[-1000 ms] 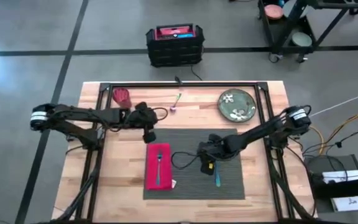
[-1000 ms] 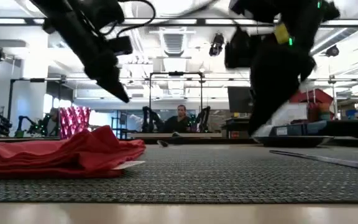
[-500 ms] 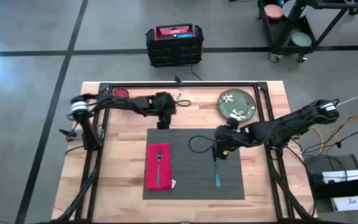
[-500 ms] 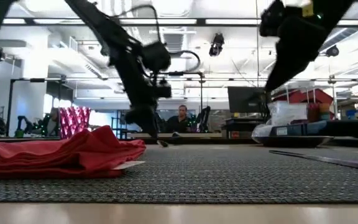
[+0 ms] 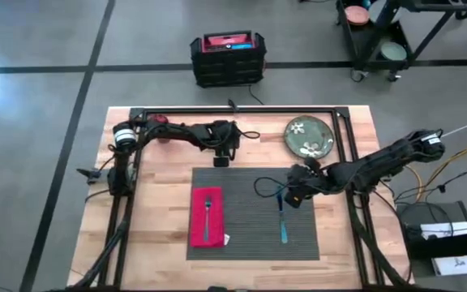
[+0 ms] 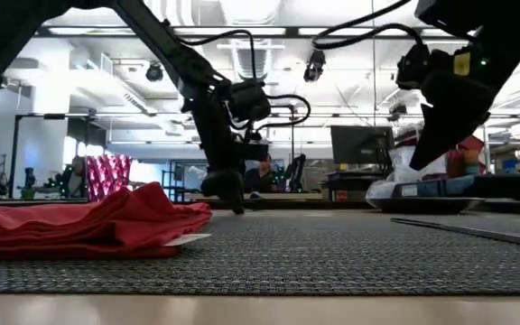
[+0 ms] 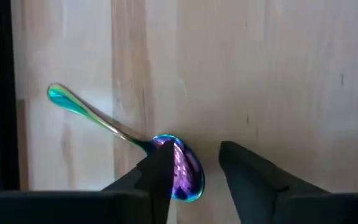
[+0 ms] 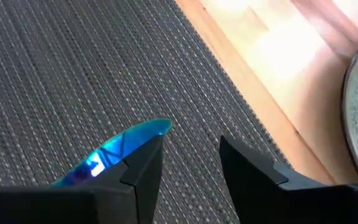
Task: Set table place
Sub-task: Put the blue spoon on the gray table mat to the right of the blue knife
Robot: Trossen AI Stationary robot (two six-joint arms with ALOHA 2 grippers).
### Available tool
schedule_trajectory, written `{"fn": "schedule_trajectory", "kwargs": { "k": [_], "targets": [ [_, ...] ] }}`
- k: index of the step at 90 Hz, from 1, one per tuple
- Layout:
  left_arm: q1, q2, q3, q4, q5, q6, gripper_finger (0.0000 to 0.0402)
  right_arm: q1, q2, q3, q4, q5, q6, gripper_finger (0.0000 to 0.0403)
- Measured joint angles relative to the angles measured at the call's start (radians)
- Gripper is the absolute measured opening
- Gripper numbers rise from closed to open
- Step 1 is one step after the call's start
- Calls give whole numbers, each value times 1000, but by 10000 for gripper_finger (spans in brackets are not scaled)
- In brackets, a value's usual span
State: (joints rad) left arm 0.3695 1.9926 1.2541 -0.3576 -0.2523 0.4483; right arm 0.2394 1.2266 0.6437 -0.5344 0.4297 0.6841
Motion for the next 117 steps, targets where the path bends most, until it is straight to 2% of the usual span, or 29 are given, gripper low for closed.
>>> {"fn": "schedule_trajectory", "kwargs": {
  "k": [28,40,56,74,91,105,117],
  "targets": [
    [8,-24,-11,19,-47,-12,8,0,0,0,1,0,4,117],
    [4,-28,-10,16,-39,-12,5,0,0,4,1,-1,0,108],
    [-22,-49,26,-66,-38,-12,1,0,-2,4,1,-12,-2,96],
    [-91,-170,63,-155,-18,-40,0,0,-43,4,2,-13,-1,87],
    [-183,-353,62,-213,94,-39,0,0,-133,4,52,-18,-99,112],
    [-284,-473,49,-266,186,73,0,-5,-195,4,150,-81,-177,149],
    [-412,-516,43,-271,184,185,0,-53,-238,4,218,-244,-165,179]
  ]
}}
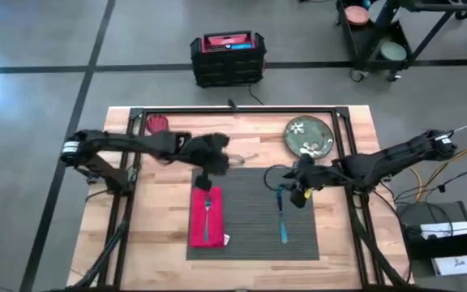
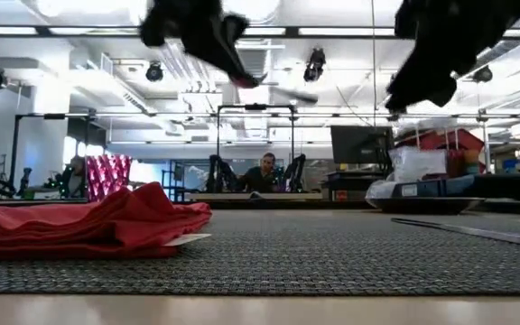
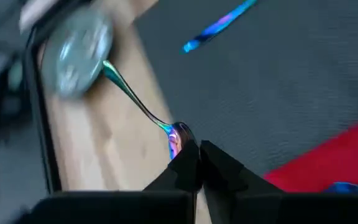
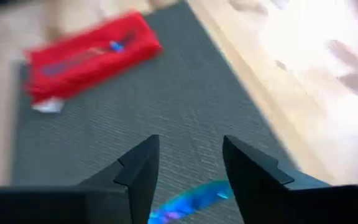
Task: Set table place
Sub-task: Put the blue spoon on the gray table mat to the right of the blue knife
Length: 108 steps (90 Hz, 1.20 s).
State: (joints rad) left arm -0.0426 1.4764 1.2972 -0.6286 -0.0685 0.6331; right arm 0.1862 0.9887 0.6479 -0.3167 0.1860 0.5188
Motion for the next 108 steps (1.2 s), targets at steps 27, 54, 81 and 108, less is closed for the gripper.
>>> {"fn": "schedule_trajectory", "kwargs": {
  "k": [27,54,81,108],
  "targets": [
    [-230,43,-2,190,-156,256,0,-220,23,0,220,-538,114,206],
    [-242,88,-2,269,-168,353,0,-289,286,0,711,-1021,352,202],
    [-242,88,-2,271,-178,355,0,-293,468,-1,937,-1210,519,195],
    [-242,88,-2,262,-148,378,0,-305,459,0,956,-1234,517,129]
  ]
}}
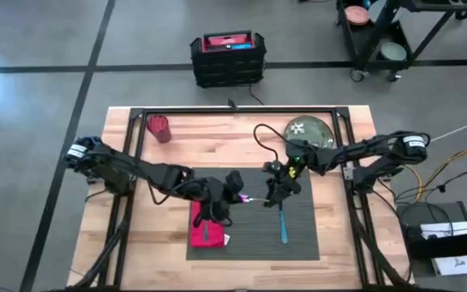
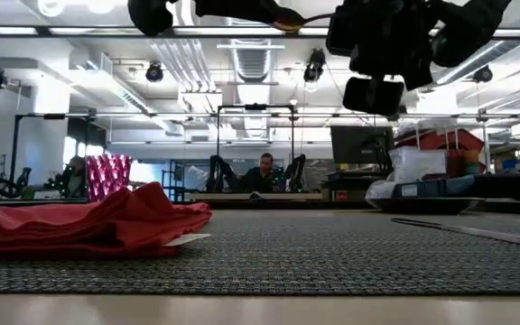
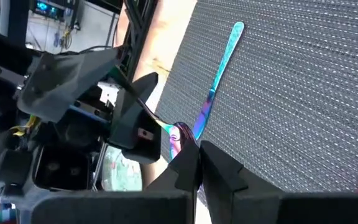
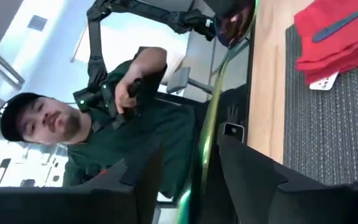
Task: Set table place
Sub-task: Put the blue spoon on the gray table mat to the right of the blue knife
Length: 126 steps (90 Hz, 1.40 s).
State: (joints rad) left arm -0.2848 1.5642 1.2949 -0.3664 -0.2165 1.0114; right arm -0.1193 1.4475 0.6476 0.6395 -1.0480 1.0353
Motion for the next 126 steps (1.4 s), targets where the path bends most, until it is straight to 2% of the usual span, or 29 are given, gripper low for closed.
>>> {"fn": "schedule_trajectory", "kwargs": {
  "k": [25,39,48,65,81,89,105,113,120,126],
  "targets": [
    [0,1,0,11,17,3,0,-10,0,0,-6,-3,-45,14],
    [0,1,0,19,12,-13,0,-10,0,-1,-6,-7,-63,8],
    [-1,1,0,25,-45,-39,5,-11,0,-1,-6,-9,-61,3],
    [4,-5,2,17,-188,-119,61,-12,-30,-1,-42,12,-30,1],
    [6,-17,2,-44,-294,-254,137,-10,-147,1,-239,39,-91,1],
    [6,-23,2,-83,-344,-345,167,-12,-233,1,-415,153,-160,1],
    [9,-31,2,-176,-369,-638,198,12,-439,0,-910,540,-246,1],
    [9,-33,1,-220,-370,-795,200,55,-523,-9,-1111,733,-197,1],
    [8,-34,0,-240,-369,-929,195,115,-586,-32,-1237,841,-98,1],
    [8,-34,-9,-244,-369,-1006,186,185,-629,-68,-1274,925,13,1]
  ]
}}
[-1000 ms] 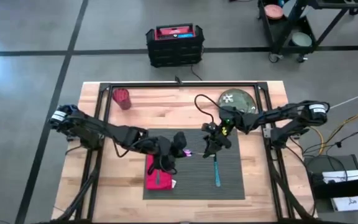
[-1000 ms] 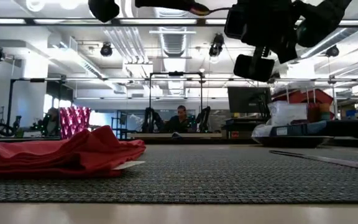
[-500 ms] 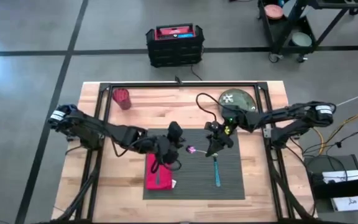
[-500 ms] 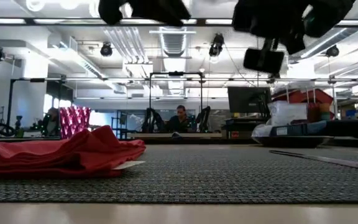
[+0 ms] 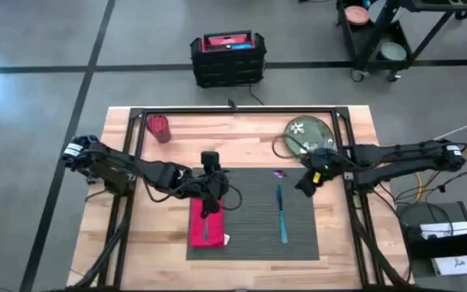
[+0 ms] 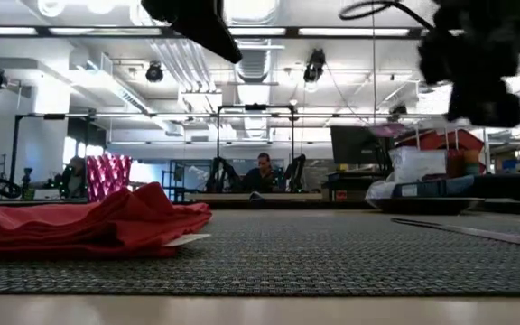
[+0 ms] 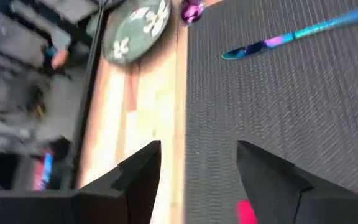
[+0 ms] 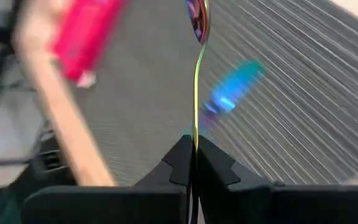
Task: Set table place
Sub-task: Put the blue spoon on the gray table mat to the right of the blue knife
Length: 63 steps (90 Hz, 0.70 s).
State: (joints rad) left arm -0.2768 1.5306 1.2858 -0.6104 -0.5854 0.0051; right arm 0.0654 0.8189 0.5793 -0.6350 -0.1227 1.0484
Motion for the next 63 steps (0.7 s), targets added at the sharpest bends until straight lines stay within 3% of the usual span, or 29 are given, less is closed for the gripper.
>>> {"fn": "schedule_trajectory", "kwargs": {
  "k": [29,47,63],
  "targets": [
    [0,-1,-93,64,19,-138,137,433,-16,-176,117,549,622,0],
    [0,-1,-117,134,53,-134,118,621,115,-192,161,662,929,0],
    [0,-1,-118,155,53,-110,114,688,325,-134,174,698,1084,0]
  ]
}}
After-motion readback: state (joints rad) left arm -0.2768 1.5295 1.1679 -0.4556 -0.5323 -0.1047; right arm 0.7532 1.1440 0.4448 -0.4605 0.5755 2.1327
